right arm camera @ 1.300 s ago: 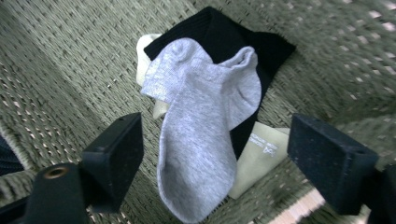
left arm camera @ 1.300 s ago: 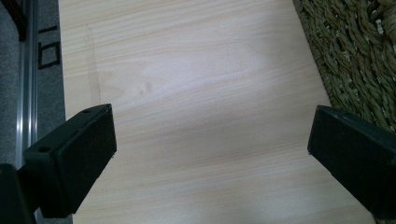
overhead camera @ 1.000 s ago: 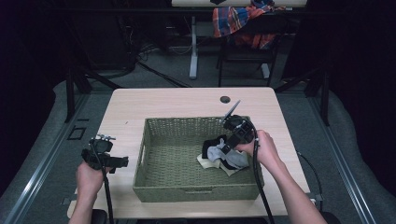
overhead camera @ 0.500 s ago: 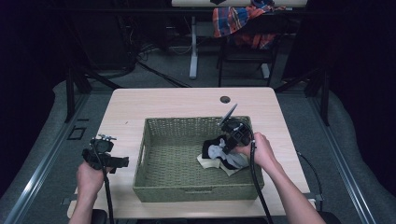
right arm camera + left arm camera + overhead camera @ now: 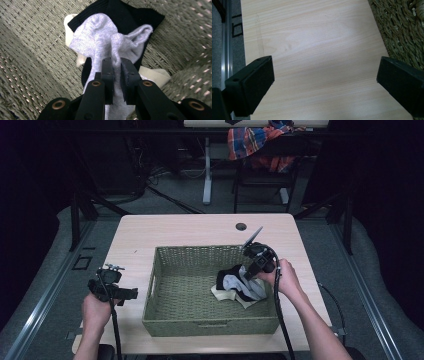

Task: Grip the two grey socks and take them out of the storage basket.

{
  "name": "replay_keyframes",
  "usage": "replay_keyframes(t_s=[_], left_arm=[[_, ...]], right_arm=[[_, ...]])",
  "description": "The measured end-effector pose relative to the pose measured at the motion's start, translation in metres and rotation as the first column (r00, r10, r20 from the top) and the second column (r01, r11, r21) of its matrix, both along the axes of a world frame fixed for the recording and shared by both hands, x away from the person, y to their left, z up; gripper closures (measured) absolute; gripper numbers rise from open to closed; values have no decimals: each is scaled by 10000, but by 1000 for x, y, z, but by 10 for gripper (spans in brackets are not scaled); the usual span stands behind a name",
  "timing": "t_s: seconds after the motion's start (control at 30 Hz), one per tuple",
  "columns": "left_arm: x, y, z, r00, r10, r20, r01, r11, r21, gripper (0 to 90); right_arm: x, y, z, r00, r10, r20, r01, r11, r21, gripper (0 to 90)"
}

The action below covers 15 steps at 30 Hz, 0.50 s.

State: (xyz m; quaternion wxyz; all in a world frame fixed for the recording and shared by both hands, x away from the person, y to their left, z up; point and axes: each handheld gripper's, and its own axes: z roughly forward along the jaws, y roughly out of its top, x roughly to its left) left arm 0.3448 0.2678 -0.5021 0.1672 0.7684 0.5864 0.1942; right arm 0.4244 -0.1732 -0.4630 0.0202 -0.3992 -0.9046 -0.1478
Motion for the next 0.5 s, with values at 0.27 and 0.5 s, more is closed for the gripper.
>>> replay_keyframes(t_s=[0.27,0.5], left_arm=[[0,0,0,10000,-11,-1,11,10000,10,16],[0,0,0,10000,-14,8,14,10000,22,16]], right_arm=[[-5,-9,21,9985,-101,530,86,9995,302,826],[-9,-15,35,9960,-249,858,196,9978,631,827]])
